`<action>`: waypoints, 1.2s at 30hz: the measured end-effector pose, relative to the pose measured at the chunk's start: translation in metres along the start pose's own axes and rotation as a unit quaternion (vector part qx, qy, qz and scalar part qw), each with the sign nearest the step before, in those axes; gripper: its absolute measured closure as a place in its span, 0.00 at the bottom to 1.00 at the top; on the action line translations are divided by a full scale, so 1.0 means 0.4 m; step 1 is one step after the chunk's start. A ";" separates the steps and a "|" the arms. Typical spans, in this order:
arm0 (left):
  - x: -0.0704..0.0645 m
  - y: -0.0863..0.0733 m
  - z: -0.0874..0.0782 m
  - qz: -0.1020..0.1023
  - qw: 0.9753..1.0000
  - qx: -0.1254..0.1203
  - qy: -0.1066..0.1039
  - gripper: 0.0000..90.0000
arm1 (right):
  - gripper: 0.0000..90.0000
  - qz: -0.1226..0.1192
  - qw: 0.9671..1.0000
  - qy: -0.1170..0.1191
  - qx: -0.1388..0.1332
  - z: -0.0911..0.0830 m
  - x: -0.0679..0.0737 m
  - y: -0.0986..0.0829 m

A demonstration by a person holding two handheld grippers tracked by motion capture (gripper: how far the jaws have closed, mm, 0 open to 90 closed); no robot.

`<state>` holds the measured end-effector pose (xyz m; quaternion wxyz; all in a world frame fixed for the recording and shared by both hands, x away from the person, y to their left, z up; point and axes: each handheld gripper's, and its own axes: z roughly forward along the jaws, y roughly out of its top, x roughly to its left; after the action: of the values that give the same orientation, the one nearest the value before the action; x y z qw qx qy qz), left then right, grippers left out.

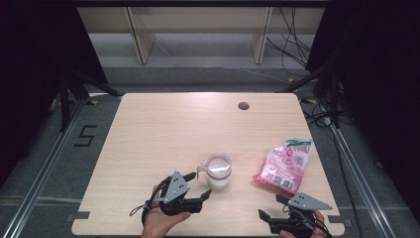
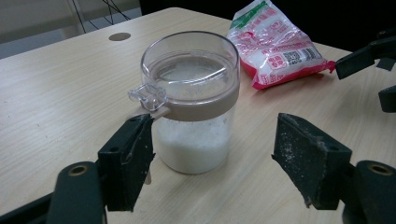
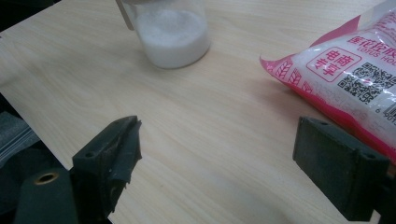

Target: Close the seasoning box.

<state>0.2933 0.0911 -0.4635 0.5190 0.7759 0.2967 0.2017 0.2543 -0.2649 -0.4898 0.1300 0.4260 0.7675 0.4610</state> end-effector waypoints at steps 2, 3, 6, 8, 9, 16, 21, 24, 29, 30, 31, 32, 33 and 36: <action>0.001 -0.007 -0.002 -0.001 1.000 -0.001 0.001 0.31 | 0.18 0.024 1.000 0.005 0.008 -0.001 0.009 -0.001; 0.001 -0.012 0.001 -0.009 1.000 -0.004 -0.002 0.31 | 0.18 0.024 1.000 0.005 0.008 -0.001 0.009 -0.001; 0.003 -0.024 0.000 -0.009 1.000 -0.001 0.005 0.31 | 0.18 -0.003 1.000 0.000 0.000 0.003 0.000 0.000; 0.004 -0.031 -0.005 -0.009 1.000 0.004 0.005 0.31 | 0.18 -0.004 1.000 0.003 0.001 0.003 0.000 0.000; 0.003 -0.036 -0.004 -0.012 1.000 0.001 0.006 0.31 | 0.18 0.003 1.000 0.002 0.004 0.002 0.003 0.000; -0.005 -0.064 -0.005 -0.009 1.000 0.015 0.009 0.30 | 0.18 -0.015 1.000 0.006 0.007 0.006 0.000 -0.001; -0.014 -0.086 -0.001 -0.011 1.000 0.020 0.008 0.30 | 0.18 0.002 1.000 0.010 0.017 0.008 0.005 -0.004; -0.026 -0.099 0.000 -0.014 1.000 0.019 0.009 0.30 | 0.18 0.005 1.000 0.010 0.019 0.007 0.005 -0.004; -0.041 -0.122 0.006 -0.014 1.000 0.025 0.002 0.29 | 0.18 0.004 1.000 0.007 0.020 0.002 0.005 -0.008; -0.045 -0.126 0.008 -0.015 1.000 0.017 0.002 0.29 | 0.18 0.023 0.999 0.008 0.033 -0.004 0.014 -0.009; -0.048 -0.131 0.005 -0.018 1.000 0.023 0.005 0.29 | 0.18 0.011 1.000 0.005 0.027 0.000 0.011 -0.014; -0.051 -0.133 0.004 -0.018 1.000 0.023 -0.003 0.29 | 0.18 0.013 0.999 0.009 0.036 -0.005 0.016 -0.015; -0.055 -0.136 0.004 -0.021 1.000 0.020 -0.001 0.29 | 0.18 -0.006 0.999 0.009 0.031 -0.001 0.011 -0.019; -0.058 -0.141 0.002 -0.014 0.999 0.030 0.000 0.29 | 0.18 0.008 0.999 0.015 0.040 -0.009 0.028 -0.025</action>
<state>0.2623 0.0912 -0.5162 0.4985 0.7865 0.3136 0.1858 0.2401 -0.2604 -0.4937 0.0981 0.4301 0.7838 0.4371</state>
